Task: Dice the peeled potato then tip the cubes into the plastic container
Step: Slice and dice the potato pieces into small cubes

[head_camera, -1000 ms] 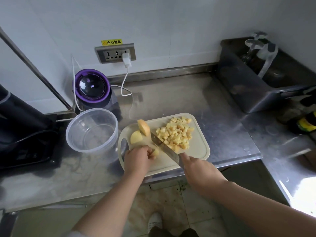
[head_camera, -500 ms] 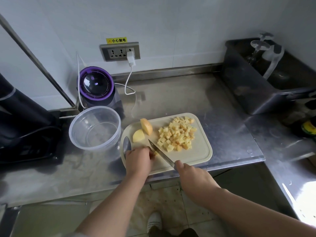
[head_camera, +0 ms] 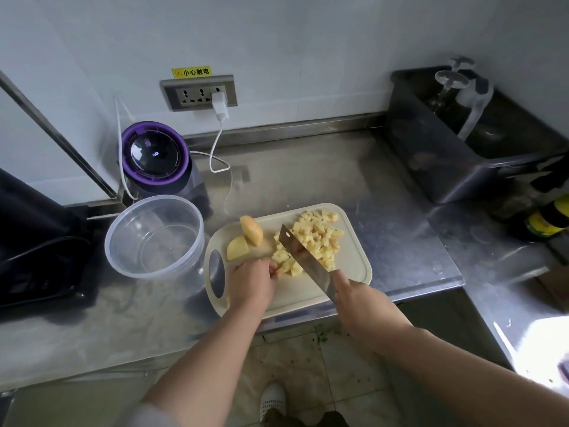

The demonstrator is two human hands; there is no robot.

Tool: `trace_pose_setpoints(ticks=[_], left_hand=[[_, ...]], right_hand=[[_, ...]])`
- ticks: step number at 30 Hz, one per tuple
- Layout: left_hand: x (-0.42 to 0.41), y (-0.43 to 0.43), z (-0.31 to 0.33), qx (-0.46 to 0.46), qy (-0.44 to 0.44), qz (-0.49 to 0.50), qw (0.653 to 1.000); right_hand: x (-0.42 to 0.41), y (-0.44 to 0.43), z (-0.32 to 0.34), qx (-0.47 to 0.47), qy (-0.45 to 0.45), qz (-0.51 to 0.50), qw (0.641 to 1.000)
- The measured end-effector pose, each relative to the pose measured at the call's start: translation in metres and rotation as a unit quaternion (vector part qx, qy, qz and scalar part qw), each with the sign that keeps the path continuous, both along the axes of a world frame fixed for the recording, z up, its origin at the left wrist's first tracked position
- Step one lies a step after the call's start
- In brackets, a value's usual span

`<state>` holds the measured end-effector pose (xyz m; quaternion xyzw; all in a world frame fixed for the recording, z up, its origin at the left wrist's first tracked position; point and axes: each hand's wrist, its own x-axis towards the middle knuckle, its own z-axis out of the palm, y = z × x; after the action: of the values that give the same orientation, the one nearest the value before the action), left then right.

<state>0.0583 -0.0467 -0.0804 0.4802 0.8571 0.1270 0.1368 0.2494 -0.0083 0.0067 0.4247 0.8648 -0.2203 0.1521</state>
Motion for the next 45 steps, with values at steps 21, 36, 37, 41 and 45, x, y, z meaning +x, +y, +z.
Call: trace_pose_setpoints(ticks=[21, 36, 37, 41, 45], left_hand=[[-0.049, -0.059, 0.024, -0.112, -0.033, -0.118, 0.986], [-0.011, -0.034, 0.010, -0.008, -0.122, 0.045, 0.991], [-0.010, -0.034, 0.010, -0.008, -0.124, 0.050, 0.991], [-0.009, -0.034, 0.009, -0.004, -0.125, 0.057, 0.990], [-0.008, -0.034, 0.007, 0.001, -0.122, 0.064, 0.990]], right_hand=[[-0.014, -0.013, -0.004, -0.028, -0.021, 0.055, 0.998], [-0.032, -0.029, -0.021, -0.038, -0.033, 0.028, 0.998], [-0.032, -0.030, -0.020, -0.033, -0.034, 0.036, 0.998], [-0.035, -0.032, -0.016, -0.033, -0.035, 0.052, 0.997], [-0.036, -0.030, -0.014, -0.038, -0.034, 0.057, 0.997]])
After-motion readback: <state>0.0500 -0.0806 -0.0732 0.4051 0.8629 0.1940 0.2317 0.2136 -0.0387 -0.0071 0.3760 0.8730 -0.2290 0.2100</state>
